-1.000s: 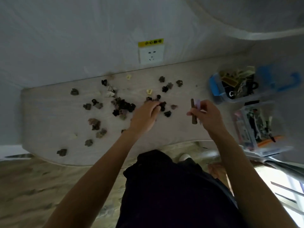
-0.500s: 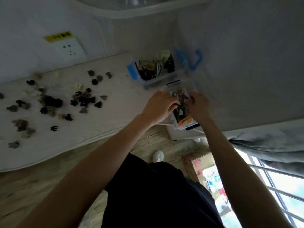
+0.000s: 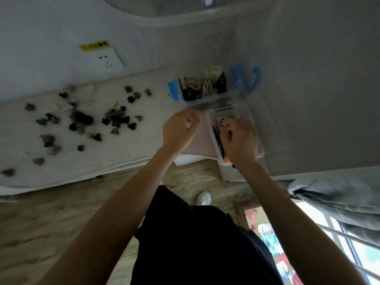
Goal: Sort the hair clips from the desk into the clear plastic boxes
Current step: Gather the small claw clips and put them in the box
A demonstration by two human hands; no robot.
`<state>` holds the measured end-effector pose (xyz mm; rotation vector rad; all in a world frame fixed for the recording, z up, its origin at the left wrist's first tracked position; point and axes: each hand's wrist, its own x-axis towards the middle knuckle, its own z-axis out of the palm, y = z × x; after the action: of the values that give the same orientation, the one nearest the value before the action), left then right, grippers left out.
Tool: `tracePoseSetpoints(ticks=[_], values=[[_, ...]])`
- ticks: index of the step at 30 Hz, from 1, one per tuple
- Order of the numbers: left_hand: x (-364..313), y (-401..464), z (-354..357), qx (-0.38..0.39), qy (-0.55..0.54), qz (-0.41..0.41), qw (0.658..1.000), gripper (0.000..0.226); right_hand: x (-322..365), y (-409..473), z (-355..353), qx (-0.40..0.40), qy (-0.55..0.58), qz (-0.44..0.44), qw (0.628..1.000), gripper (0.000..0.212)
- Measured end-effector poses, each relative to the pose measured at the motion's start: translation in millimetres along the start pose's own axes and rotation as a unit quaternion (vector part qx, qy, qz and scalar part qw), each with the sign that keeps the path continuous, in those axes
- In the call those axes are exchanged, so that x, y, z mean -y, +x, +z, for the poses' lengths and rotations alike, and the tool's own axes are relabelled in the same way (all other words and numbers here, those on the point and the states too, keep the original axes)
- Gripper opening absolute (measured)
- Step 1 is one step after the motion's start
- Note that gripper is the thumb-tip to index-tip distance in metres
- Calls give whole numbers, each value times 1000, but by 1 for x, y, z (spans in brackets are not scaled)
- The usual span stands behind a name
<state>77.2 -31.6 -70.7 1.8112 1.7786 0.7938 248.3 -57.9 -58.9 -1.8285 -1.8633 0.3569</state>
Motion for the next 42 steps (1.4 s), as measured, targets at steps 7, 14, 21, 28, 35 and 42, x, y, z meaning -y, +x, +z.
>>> tracePoseSetpoints(ticks=[7, 14, 21, 28, 35, 42], values=[[106, -60, -92, -168, 3, -228, 959, 17, 95, 2, 71, 193, 77, -176, 962, 31], [229, -130, -163, -202, 63, -396, 894, 62, 152, 25, 171, 325, 19, -82, 942, 75], [336, -159, -226, -269, 77, -443, 852, 87, 190, 29, 233, 224, 48, 24, 973, 71], [361, -125, -233, -185, 59, -364, 911, 88, 243, 11, 269, 181, 97, 14, 979, 60], [322, -63, -186, -88, 66, -246, 963, 75, 281, 2, 280, 255, 148, -55, 954, 55], [318, -38, -172, -46, 35, -159, 986, 63, 205, 78, 242, 138, 22, 6, 990, 49]])
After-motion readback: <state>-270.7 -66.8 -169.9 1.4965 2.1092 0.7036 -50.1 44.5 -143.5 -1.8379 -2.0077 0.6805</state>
